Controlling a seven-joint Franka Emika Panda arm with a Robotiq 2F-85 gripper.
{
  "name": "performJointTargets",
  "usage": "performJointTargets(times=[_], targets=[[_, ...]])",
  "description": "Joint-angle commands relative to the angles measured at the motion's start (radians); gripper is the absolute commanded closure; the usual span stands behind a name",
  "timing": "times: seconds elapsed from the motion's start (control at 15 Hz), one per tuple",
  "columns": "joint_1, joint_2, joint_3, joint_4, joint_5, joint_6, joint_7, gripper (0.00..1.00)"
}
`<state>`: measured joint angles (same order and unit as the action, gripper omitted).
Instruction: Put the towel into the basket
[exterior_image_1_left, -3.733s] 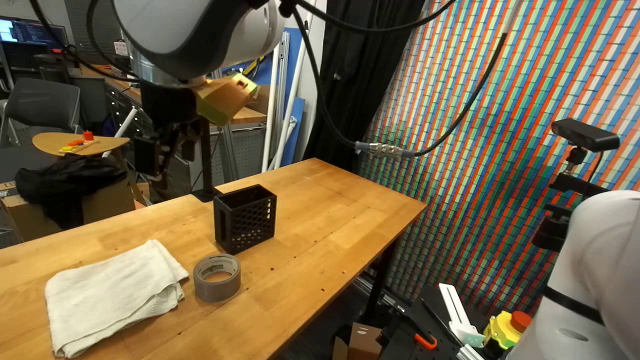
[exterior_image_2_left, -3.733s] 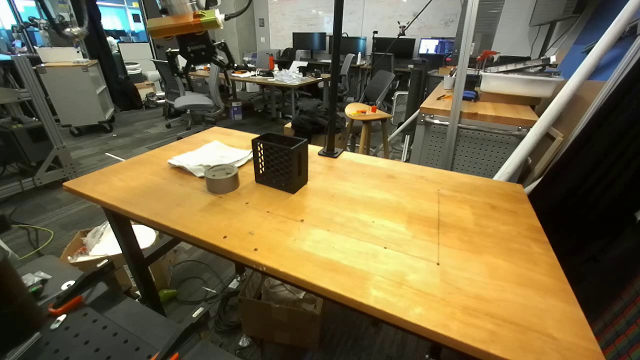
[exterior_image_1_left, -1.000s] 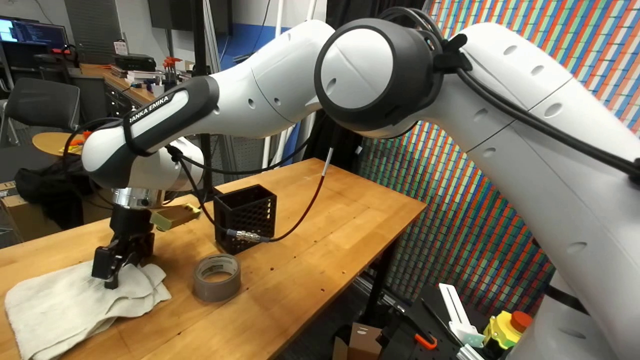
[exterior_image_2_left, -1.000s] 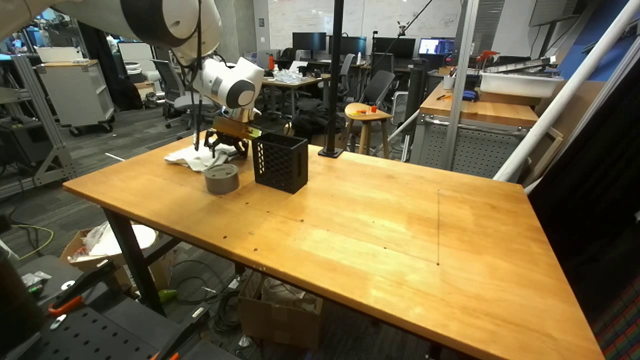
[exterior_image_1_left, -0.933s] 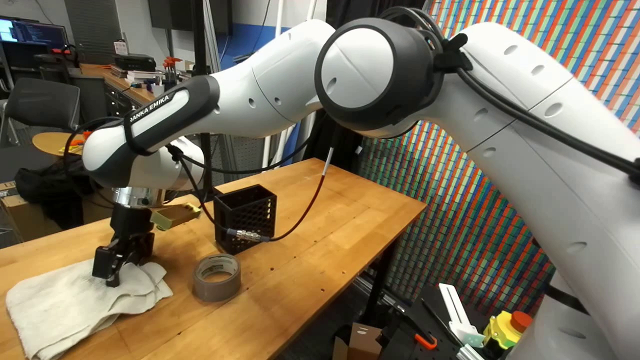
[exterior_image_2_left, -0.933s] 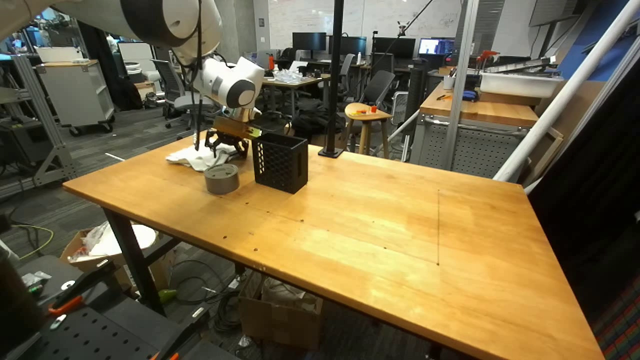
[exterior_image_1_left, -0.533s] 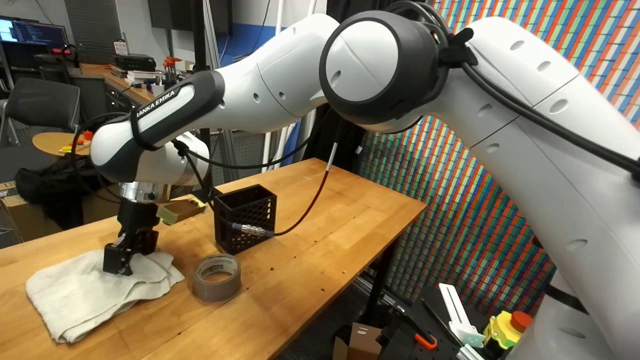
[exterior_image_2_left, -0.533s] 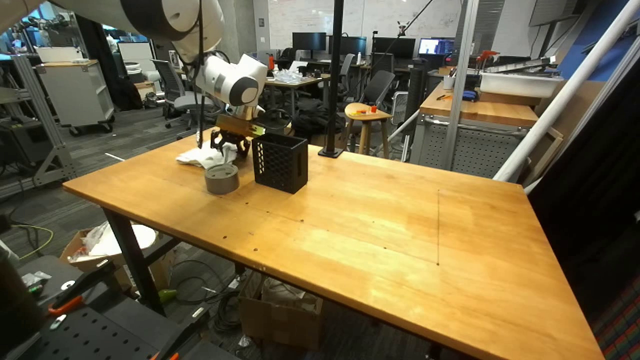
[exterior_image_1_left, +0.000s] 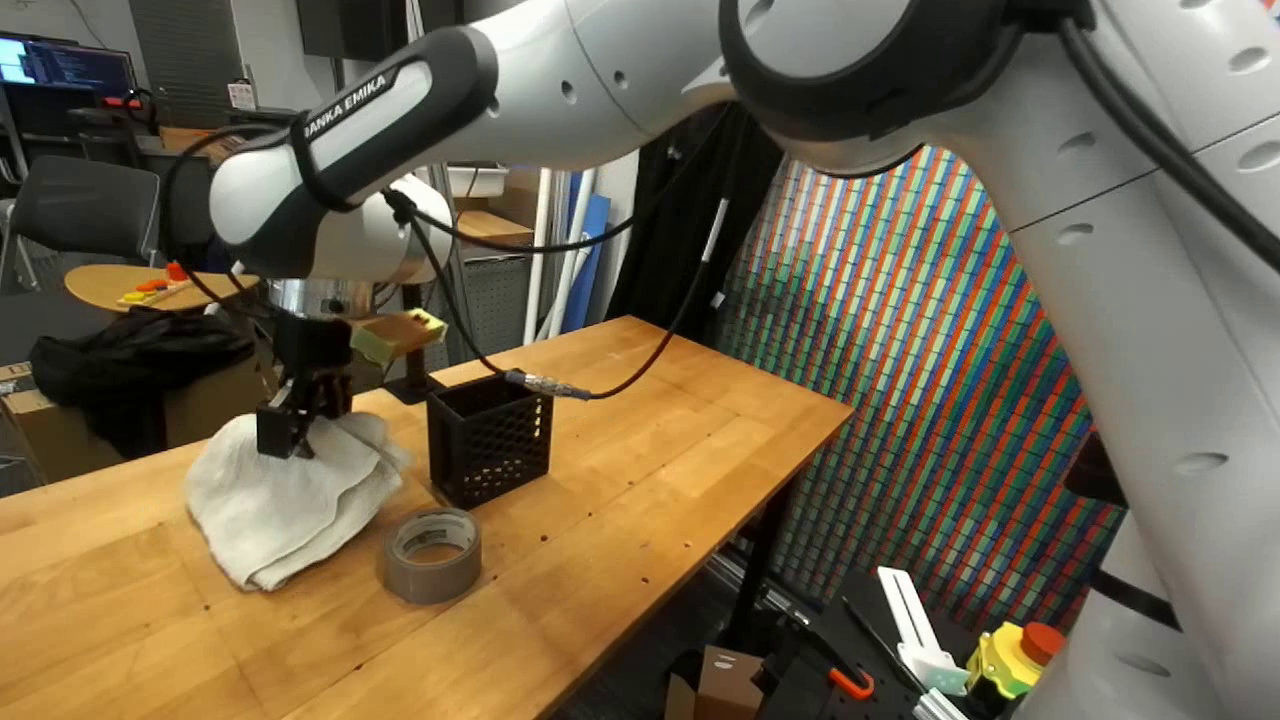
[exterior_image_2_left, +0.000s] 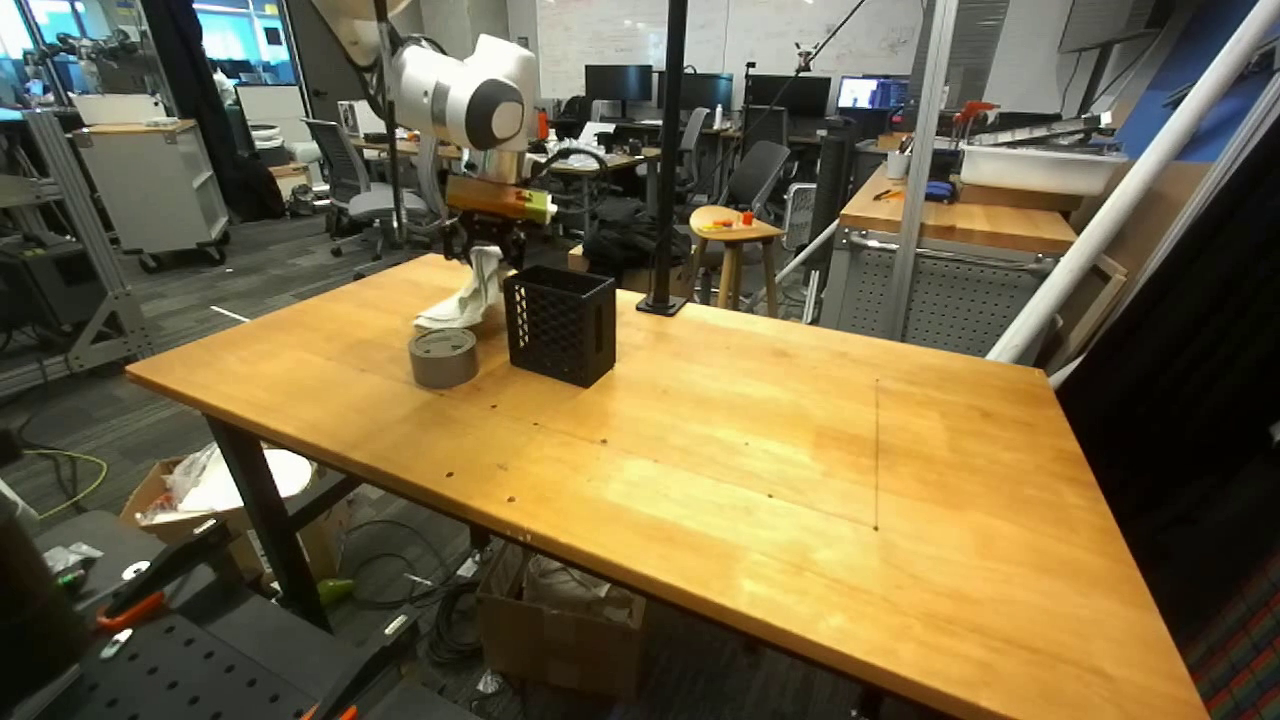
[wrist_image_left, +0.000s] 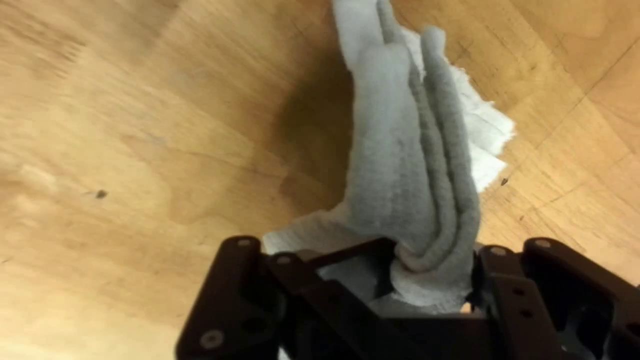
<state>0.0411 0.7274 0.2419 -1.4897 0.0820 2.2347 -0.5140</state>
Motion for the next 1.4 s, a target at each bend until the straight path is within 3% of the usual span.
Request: performJointTargets(times=[0.0,0.27,0.53,1.0,1.33], targets=[[-0.003,-0.21,-0.045,-0.123,-0.048,-0.059,0.058,0.97],[-0.018,-0.368,-0.115,-0.141,-0.111,-0.203,0.089,0.97],[-0.046,-0.427,-0.171,-0.076,-0.137,-0.371,0.098,0.98],[-0.076,-0.354,-0.212,0.055,-0.142,-0.542,0.097,0.99],[-0.084,-0.29,-0.203,0.072,-0.117,-0.549,0.096,0.99]])
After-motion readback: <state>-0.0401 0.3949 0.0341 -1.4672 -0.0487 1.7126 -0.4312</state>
